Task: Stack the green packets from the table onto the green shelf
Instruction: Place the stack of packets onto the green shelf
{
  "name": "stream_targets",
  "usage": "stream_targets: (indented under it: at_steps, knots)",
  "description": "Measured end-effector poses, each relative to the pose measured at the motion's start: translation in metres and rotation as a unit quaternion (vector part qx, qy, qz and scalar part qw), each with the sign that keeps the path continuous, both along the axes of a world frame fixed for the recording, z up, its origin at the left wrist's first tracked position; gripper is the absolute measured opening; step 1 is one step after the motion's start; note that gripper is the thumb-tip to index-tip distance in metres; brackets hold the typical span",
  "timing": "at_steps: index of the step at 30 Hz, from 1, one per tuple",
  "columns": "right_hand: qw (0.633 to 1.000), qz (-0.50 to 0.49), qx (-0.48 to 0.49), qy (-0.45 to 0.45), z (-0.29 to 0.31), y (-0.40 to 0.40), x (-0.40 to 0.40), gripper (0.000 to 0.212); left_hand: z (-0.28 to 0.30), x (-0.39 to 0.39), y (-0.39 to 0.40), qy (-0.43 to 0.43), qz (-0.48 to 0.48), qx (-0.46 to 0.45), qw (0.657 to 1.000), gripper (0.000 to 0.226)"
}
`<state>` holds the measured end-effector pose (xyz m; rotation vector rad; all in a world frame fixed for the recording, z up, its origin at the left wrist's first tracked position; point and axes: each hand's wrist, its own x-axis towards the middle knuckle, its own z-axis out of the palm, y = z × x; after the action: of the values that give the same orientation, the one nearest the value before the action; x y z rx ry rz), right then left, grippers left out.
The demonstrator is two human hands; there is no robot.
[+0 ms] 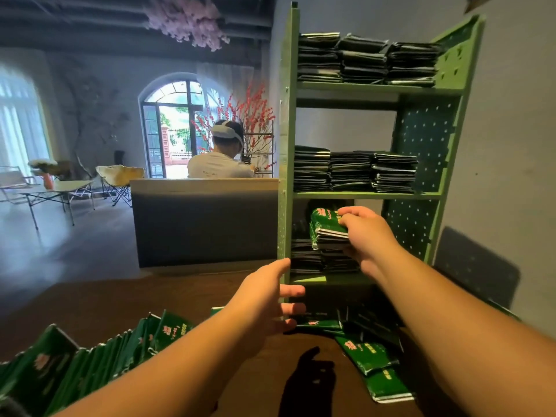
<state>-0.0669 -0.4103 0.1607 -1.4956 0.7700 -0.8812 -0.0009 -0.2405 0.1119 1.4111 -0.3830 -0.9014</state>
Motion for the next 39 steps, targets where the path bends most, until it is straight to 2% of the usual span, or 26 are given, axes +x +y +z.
stream_targets:
  at_steps: [3,6,8,14,23,28,34,39]
  knots:
    - [1.000,-0.016,-0.004,-0.016,0.003,0.001,0.014,0.023,-0.006,0.008,0.004,0.002,0.002,0.006,1.000,0.036]
    - [0.998,-0.044,0.024,-0.036,0.005,0.004,0.031,0.054,-0.009,0.015,0.010,0.006,-0.004,0.009,1.000,0.034]
    - [0.996,-0.068,0.040,-0.043,0.004,0.005,0.042,0.065,-0.009,0.018,0.013,0.009,-0.005,0.009,1.000,0.031]
    - [0.989,-0.143,0.022,-0.042,-0.002,-0.003,0.060,0.042,-0.012,0.022,0.022,0.010,-0.011,0.008,1.000,0.026]
    - [0.982,-0.188,-0.009,-0.018,0.004,0.001,0.073,0.039,-0.014,0.026,0.030,0.016,-0.022,0.003,1.000,0.026]
    - [0.979,-0.193,-0.053,0.045,0.005,0.001,0.079,0.044,-0.013,0.027,0.034,0.014,-0.024,0.007,1.000,0.025]
    - [0.965,-0.192,-0.126,0.130,0.004,-0.008,0.072,0.019,-0.016,0.030,0.038,0.015,-0.022,0.010,1.000,0.023]
    - [0.958,-0.170,-0.156,0.173,0.004,-0.012,0.064,0.027,-0.017,0.028,0.037,0.014,-0.029,0.013,0.999,0.023]
